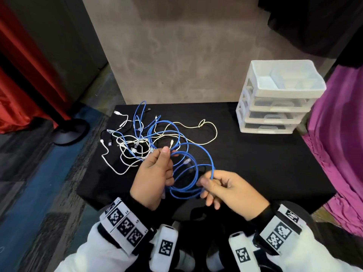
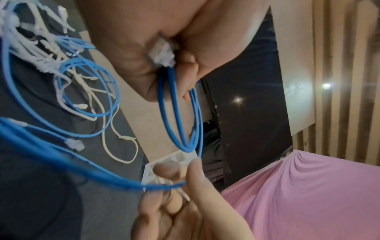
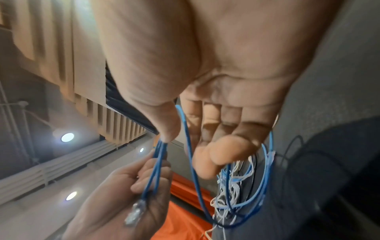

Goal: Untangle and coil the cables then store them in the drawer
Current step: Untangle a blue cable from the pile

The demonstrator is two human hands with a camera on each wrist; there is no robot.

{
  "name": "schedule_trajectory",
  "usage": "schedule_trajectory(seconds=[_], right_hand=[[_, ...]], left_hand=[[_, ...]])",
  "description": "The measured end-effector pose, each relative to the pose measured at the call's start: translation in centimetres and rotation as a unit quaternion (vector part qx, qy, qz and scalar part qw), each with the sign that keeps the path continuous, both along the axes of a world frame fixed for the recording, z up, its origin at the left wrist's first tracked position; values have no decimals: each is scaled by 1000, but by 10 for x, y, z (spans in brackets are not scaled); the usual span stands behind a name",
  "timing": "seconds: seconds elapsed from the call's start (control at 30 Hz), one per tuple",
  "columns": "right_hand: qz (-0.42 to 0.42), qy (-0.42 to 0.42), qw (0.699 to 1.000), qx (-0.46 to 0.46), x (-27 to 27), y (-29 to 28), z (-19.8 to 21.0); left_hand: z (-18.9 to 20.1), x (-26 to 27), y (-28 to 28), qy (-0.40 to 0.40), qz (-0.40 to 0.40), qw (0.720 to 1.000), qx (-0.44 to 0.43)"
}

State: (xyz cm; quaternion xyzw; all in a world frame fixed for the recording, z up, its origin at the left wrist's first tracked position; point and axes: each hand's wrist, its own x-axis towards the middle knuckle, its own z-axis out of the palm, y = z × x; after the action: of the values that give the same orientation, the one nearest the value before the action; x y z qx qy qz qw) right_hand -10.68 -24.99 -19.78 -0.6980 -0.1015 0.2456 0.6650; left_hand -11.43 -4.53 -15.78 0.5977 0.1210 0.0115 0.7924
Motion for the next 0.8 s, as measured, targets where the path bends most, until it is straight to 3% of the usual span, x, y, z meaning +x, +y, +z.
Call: schedule_trajectory(seconds=[0.17, 0.4, 0.5, 0.63, 0.8], right_hand=[[-65, 87, 989, 97, -7, 23, 0], [-114, 61, 985, 111, -12, 34, -4], [-111, 48, 987, 102, -14, 35, -3], [-79, 35, 992, 89, -15, 32, 3], [-28, 6, 999, 33, -11, 25, 5]], left_hand=[[-17, -4, -9, 44, 45, 998, 25], [-37, -3, -10, 66, 113, 984, 117], [-38, -5, -9, 108, 89, 987, 76], [-33, -4, -8, 115, 91, 987, -57], [-34, -6, -10, 84, 132, 985, -68]])
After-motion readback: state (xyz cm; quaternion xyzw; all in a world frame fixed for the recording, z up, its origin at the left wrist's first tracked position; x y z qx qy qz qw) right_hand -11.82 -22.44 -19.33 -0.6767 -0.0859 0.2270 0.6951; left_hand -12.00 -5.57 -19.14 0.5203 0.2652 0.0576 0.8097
